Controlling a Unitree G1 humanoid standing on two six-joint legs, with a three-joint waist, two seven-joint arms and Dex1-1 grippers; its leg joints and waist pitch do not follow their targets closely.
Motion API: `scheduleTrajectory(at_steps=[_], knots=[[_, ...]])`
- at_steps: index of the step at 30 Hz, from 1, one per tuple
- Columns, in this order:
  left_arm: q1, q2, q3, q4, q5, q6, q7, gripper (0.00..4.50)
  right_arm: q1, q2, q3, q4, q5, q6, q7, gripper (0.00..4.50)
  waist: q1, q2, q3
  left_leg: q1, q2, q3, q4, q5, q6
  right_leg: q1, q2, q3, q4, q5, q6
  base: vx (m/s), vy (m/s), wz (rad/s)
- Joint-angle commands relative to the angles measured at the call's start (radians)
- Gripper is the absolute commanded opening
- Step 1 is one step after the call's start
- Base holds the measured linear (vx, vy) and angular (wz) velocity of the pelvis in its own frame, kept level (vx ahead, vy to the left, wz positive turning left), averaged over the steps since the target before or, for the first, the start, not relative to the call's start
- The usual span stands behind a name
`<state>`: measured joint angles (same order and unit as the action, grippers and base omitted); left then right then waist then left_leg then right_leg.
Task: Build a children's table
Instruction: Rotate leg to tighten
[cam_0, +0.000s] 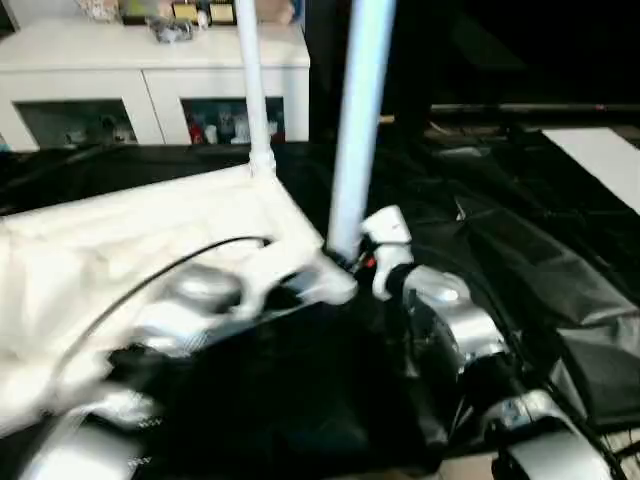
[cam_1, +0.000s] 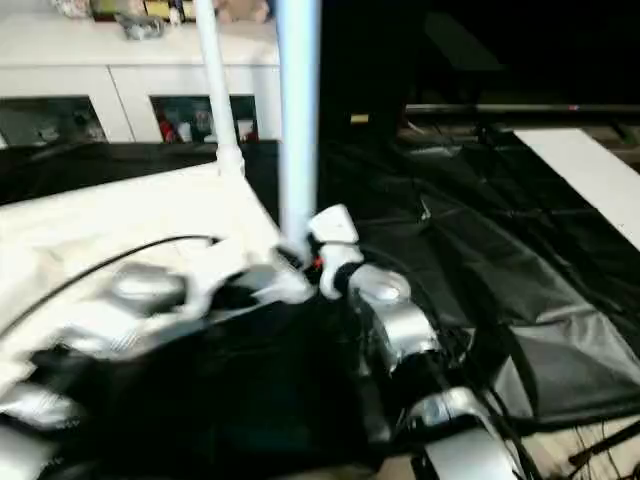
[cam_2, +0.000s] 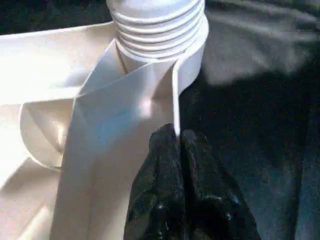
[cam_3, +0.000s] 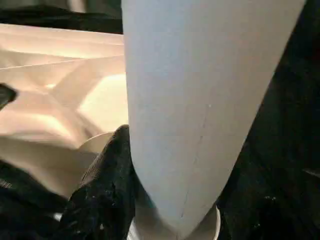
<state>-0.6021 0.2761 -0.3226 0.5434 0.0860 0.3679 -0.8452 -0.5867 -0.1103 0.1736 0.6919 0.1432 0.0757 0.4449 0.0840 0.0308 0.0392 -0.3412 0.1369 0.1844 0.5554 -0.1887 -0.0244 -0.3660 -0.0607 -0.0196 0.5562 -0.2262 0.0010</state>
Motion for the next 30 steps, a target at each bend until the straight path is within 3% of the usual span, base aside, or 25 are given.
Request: scheduleTrajectory(at_steps=[1, 2, 3, 4, 5, 6, 7, 8, 9, 10, 11, 12, 13, 14, 15, 16, 17, 18, 19, 22, 23, 26, 30], knots=[[-0.023, -0.047, -0.017, 0.011, -0.011, 0.023, 0.030, 0.00, 0.067, -0.015, 0.020, 0.164, -0.075, 0.081, -0.053, 1.85, -0.023, 0.016, -0.010, 0.047, 0.089, -0.075, -0.103, -0.771, -0.093, -0.033, -0.081, 0.014, -0.104, -0.649, -0.051, -0.037, 0.053, -0.10], [-0.050, -0.090, -0.003, 0.037, -0.005, 0.052, 0.076, 0.00, 0.057, -0.005, 0.018, 0.179, -0.077, 0.078, -0.071, 1.85, -0.025, 0.018, -0.010, 0.050, 0.089, -0.076, -0.109, -0.808, -0.093, -0.031, -0.077, 0.003, -0.104, -0.628, -0.045, -0.037, 0.053, -0.10], [-0.065, -0.114, 0.005, 0.051, -0.002, 0.069, 0.103, 0.00, 0.052, 0.000, 0.016, 0.188, -0.078, 0.077, -0.081, 1.85, -0.031, 0.027, -0.009, 0.051, 0.090, -0.068, -0.121, -0.846, -0.097, -0.026, -0.065, -0.014, -0.100, -0.577, -0.050, -0.035, 0.050, -0.04], [-0.083, -0.138, 0.011, 0.069, 0.002, 0.083, 0.129, 0.00, 0.046, 0.006, 0.015, 0.196, -0.079, 0.078, -0.088, 1.85, -0.027, 0.025, -0.011, 0.051, 0.090, -0.067, -0.124, -0.856, -0.092, -0.019, -0.063, -0.025, -0.097, -0.547, -0.051, 0.000, 0.000, 0.00], [-0.100, -0.159, 0.014, 0.084, 0.006, 0.094, 0.149, 0.00, 0.037, 0.012, 0.013, 0.209, -0.081, 0.080, -0.097, 1.85, -0.023, 0.034, -0.004, 0.036, 0.097, -0.048, -0.160, -0.898, -0.086, -0.005, -0.042, -0.052, -0.075, -0.503, -0.056, 0.000, 0.000, 0.00], [-0.105, -0.163, 0.010, 0.089, 0.009, 0.089, 0.150, 0.00, 0.031, 0.015, 0.011, 0.218, -0.081, 0.081, -0.100, 1.85, 0.008, 0.046, -0.008, -0.043, 0.125, -0.023, -0.236, -0.955, -0.081, 0.074, -0.028, -0.059, 0.090, -0.336, -0.075, -0.096, 0.007, 0.13], [-0.105, -0.163, 0.009, 0.089, 0.010, 0.088, 0.150, 0.00, 0.031, 0.016, 0.011, 0.220, -0.081, 0.082, -0.100, 1.85, 0.041, 0.034, -0.017, -0.064, 0.135, -0.004, -0.252, -0.931, -0.064, 0.090, -0.032, -0.038, 0.133, -0.243, -0.065, -0.059, -0.070, 0.30], [-0.107, -0.164, 0.006, 0.091, 0.012, 0.083, 0.149, 0.00, 0.028, 0.017, 0.010, 0.224, -0.081, 0.082, -0.100, 1.85, 0.029, -0.023, -0.025, 0.032, 0.092, 0.031, -0.175, -0.724, -0.061, -0.010, -0.063, 0.019, 0.034, -0.423, -0.052, -0.059, -0.070, 0.30], [-0.106, -0.161, 0.001, 0.090, 0.014, 0.074, 0.144, 0.00, 0.022, 0.017, 0.008, 0.232, -0.082, 0.083, -0.099, 1.85, 0.027, -0.037, -0.012, 0.108, 0.062, -0.033, 0.076, -0.393, -0.014, -0.111, -0.221, 0.073, -0.157, -0.868, -0.076, 0.079, -0.120, 0.10], [-0.104, -0.155, -0.002, 0.088, 0.015, 0.069, 0.138, 0.00, 0.019, 0.018, 0.008, 0.236, -0.081, 0.084, -0.096, 1.85, 0.033, -0.023, -0.015, -0.045, 0.050, -0.094, 0.045, -0.099, 0.020, 0.048, -0.221, 0.086, -0.097, -0.814, -0.110, 0.146, -0.023, -0.45], [-0.099, -0.145, -0.010, 0.085, 0.020, 0.050, 0.128, 0.00, 0.017, 0.018, 0.009, 0.240, -0.081, 0.084, -0.088, 1.85, 0.048, -0.016, -0.032, -0.061, 0.062, -0.094, -0.013, -0.049, -0.008, 0.073, -0.172, 0.052, -0.065, -0.646, -0.108, 0.146, -0.023, -0.45], [-0.089, -0.128, -0.019, 0.077, 0.026, 0.028, 0.108, 0.00, 0.014, 0.018, 0.010, 0.243, -0.078, 0.080, -0.072, 1.85, 0.044, -0.010, -0.036, -0.046, 0.073, -0.089, -0.055, -0.044, -0.026, 0.050, -0.117, 0.020, -0.039, -0.448, -0.110, 0.068, 0.036, -0.18], [-0.087, -0.125, -0.021, 0.075, 0.027, 0.026, 0.104, 0.00, 0.014, 0.018, 0.009, 0.243, -0.077, 0.080, -0.068, 1.85, 0.027, -0.001, -0.035, 0.013, 0.091, -0.073, -0.059, -0.232, -0.034, -0.010, -0.073, 0.013, -0.026, -0.263, -0.145, -0.031, -0.022, 0.24], [-0.082, -0.116, -0.026, 0.070, 0.030, 0.010, 0.088, 0.00, 0.012, 0.019, 0.007, 0.246, -0.077, 0.079, -0.059, 1.85, 0.009, 0.001, -0.023, 0.017, 0.087, -0.062, -0.072, -0.433, -0.046, -0.009, -0.078, 0.020, -0.034, -0.310, -0.184, -0.031, -0.022, 0.24], [-0.076, -0.108, -0.029, 0.061, 0.028, 0.005, 0.069, 0.00, 0.011, 0.019, 0.008, 0.246, -0.079, 0.080, -0.047, 1.85, 0.001, 0.007, -0.025, 0.025, 0.080, -0.058, -0.074, -0.529, -0.065, -0.014, -0.084, 0.026, -0.047, -0.422, -0.175, 0.000, 0.000, 0.00], [-0.070, -0.099, -0.033, 0.051, 0.026, 0.010, 0.050, 0.00, 0.012, 0.017, 0.010, 0.244, -0.080, 0.080, -0.035, 1.85, -0.004, 0.004, -0.028, 0.021, 0.079, -0.058, -0.076, -0.529, -0.064, -0.009, -0.087, 0.026, -0.051, -0.433, -0.166, 0.000, 0.000, 0.00], [-0.058, -0.080, -0.047, 0.035, 0.028, -0.007, 0.012, 0.00, 0.015, 0.016, 0.010, 0.241, -0.077, 0.082, -0.011, 1.85, -0.006, -0.001, -0.031, 0.009, 0.083, -0.062, -0.084, -0.489, -0.058, 0.004, -0.092, 0.026, -0.053, -0.408, -0.153, 0.000, 0.000, 0.00], [-0.052, -0.069, -0.056, 0.027, 0.029, -0.018, -0.010, 0.00, 0.016, 0.015, 0.010, 0.238, -0.075, 0.084, 0.003, 1.85, -0.009, -0.003, -0.037, -0.003, 0.084, -0.060, -0.087, -0.421, -0.052, 0.015, -0.091, 0.025, -0.050, -0.333, -0.149, 0.000, 0.000, 0.00], [-0.030, -0.032, -0.080, -0.010, 0.025, -0.021, -0.080, 0.00, 0.026, 0.004, 0.019, 0.222, -0.072, 0.082, 0.049, 1.85, -0.009, -0.005, -0.033, -0.009, 0.088, -0.060, -0.091, -0.391, -0.042, 0.014, -0.090, 0.024, -0.047, -0.287, -0.152, 0.056, -0.003, -0.04], [0.024, 0.079, -0.122, -0.106, 0.002, -0.054, -0.250, 0.00, 0.053, -0.035, 0.039, 0.162, -0.056, 0.086, 0.176, 1.85, -0.012, -0.007, -0.040, -0.016, 0.087, -0.056, -0.084, -0.314, -0.018, 0.025, -0.094, 0.024, -0.039, -0.191, -0.166, 0.040, -0.006, -0.02], [0.035, 0.104, -0.122, -0.124, -0.004, -0.074, -0.277, 0.00, 0.061, -0.047, 0.044, 0.141, -0.049, 0.087, 0.209, 1.85, -0.018, -0.012, -0.043, -0.016, 0.085, -0.050, -0.077, -0.255, -0.003, 0.026, -0.090, 0.023, -0.033, -0.096, -0.186, 0.096, -0.028, -0.02], [0.056, 0.159, -0.114, -0.159, -0.022, -0.121, -0.332, 0.00, 0.080, -0.081, 0.058, 0.091, -0.036, 0.078, 0.295, 1.85, -0.024, -0.005, -0.052, -0.012, 0.084, -0.043, -0.059, -0.122, 0.027, 0.033, -0.083, 0.015, -0.010, 0.149, -0.239, 0.106, -0.037, 0.00], [0.074, 0.220, -0.088, -0.194, -0.044, -0.147, -0.378, 0.00, 0.111, -0.132, 0.084, 0.011, -0.012, 0.078, 0.416, 1.85, -0.023, -0.004, -0.053, -0.008, 0.089, -0.040, -0.055, -0.085, 0.036, 0.040, -0.077, 0.010, -0.004, 0.228, -0.260, 0.015, -0.004, 0.00]])
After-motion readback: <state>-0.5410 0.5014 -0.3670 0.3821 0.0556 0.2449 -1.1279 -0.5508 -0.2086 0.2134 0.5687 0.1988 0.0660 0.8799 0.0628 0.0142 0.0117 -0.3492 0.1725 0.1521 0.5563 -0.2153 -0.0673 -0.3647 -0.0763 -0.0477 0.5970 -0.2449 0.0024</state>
